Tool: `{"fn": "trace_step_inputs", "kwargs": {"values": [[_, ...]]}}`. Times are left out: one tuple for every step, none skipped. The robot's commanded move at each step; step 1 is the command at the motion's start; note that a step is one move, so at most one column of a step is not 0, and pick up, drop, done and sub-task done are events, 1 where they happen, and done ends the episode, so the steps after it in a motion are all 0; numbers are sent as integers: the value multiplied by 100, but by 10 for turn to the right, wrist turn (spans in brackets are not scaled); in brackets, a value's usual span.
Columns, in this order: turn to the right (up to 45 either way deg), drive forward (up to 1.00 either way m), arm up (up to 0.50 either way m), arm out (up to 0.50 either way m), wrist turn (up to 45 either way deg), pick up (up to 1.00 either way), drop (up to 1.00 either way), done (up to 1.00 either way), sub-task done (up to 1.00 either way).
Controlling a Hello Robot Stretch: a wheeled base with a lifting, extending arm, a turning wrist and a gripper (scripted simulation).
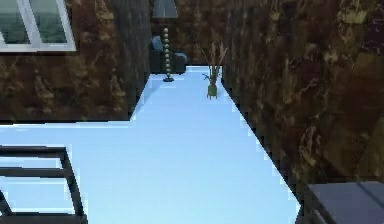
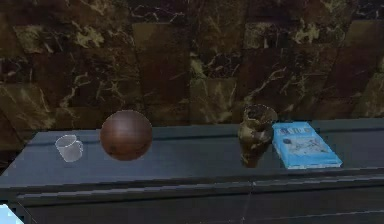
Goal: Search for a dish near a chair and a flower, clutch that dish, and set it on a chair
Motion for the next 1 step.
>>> {"fn": "trace_step_inputs", "kwargs": {"values": [[-30,0,0,0,0,0,0,0,0]]}}
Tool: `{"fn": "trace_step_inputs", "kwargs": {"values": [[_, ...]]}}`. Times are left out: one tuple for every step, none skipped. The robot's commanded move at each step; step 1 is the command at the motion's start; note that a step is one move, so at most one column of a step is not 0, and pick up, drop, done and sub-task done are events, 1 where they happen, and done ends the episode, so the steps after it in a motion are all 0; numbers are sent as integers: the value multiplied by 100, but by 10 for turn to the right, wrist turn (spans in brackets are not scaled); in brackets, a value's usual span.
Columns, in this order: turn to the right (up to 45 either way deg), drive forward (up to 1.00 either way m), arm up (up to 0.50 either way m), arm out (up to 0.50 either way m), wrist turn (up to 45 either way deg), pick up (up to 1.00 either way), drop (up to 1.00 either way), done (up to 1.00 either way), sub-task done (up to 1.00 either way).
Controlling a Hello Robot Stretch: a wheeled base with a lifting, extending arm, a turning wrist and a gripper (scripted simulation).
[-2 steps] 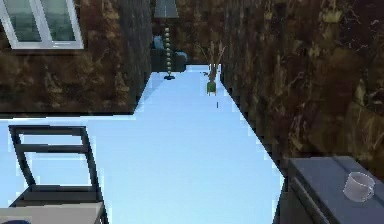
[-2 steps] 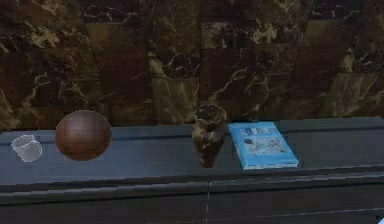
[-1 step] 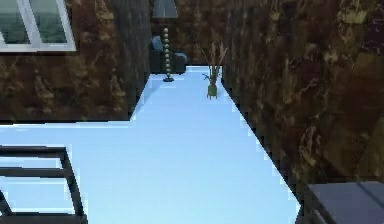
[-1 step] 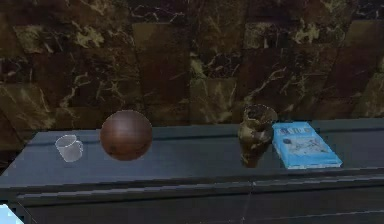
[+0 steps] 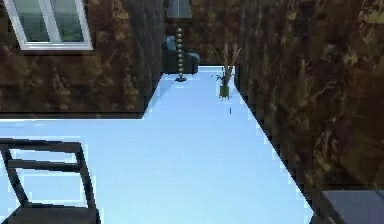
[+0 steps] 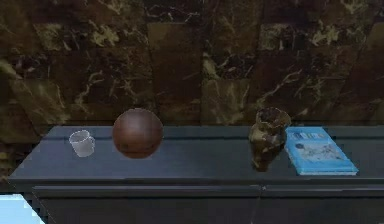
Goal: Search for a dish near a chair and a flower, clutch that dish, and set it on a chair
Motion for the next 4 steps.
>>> {"fn": "trace_step_inputs", "kwargs": {"values": [[0,60,0,0,0,0,0,0,0],[-300,0,0,0,0,0,0,0,0],[0,75,0,0,0,0,0,0,0],[-420,0,0,0,0,0,0,0,0]]}}
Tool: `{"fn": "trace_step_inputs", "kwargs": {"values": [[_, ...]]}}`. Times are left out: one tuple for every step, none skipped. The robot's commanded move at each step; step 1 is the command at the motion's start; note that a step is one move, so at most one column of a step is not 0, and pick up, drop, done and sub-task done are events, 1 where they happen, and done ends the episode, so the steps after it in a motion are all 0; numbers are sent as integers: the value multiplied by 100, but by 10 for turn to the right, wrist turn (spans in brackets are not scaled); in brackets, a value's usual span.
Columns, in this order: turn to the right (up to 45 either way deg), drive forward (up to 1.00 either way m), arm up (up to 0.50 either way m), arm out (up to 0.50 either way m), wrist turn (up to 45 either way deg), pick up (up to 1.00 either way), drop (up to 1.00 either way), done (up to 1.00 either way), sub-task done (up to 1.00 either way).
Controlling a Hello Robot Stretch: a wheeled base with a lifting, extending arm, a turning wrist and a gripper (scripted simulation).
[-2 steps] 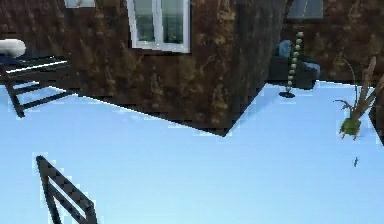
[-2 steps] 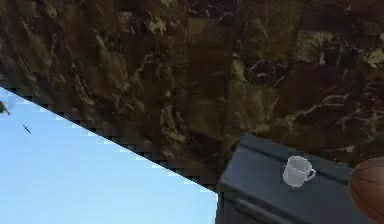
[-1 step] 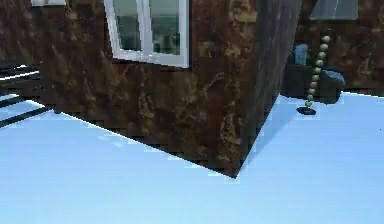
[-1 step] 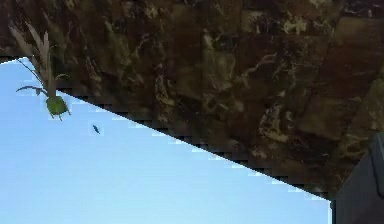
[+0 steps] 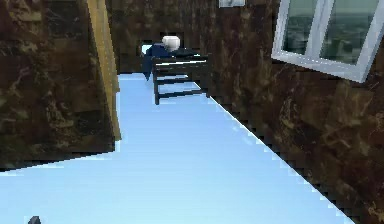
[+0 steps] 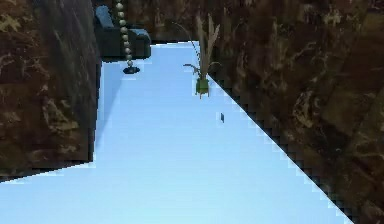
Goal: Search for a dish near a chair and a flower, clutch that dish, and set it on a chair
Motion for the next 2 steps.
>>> {"fn": "trace_step_inputs", "kwargs": {"values": [[0,90,0,0,0,0,0,0,0],[-450,0,0,0,0,0,0,0,0]]}}
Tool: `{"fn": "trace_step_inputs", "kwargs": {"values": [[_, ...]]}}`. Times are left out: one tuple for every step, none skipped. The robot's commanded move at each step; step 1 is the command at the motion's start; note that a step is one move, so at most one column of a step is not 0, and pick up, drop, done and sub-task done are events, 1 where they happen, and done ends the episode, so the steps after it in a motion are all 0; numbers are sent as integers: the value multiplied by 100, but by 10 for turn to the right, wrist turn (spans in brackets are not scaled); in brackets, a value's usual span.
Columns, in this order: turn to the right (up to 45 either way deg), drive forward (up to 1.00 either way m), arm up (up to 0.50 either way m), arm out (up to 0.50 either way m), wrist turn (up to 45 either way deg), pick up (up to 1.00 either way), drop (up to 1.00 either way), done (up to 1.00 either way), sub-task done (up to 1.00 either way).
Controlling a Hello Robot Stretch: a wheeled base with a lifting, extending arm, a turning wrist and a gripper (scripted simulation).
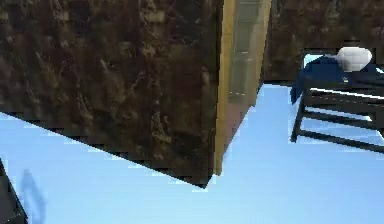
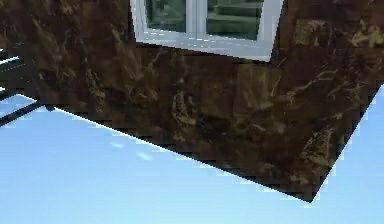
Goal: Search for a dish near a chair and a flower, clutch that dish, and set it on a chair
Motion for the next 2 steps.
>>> {"fn": "trace_step_inputs", "kwargs": {"values": [[-360,0,0,0,0,0,0,0,0],[0,30,0,0,0,0,0,0,0]]}}
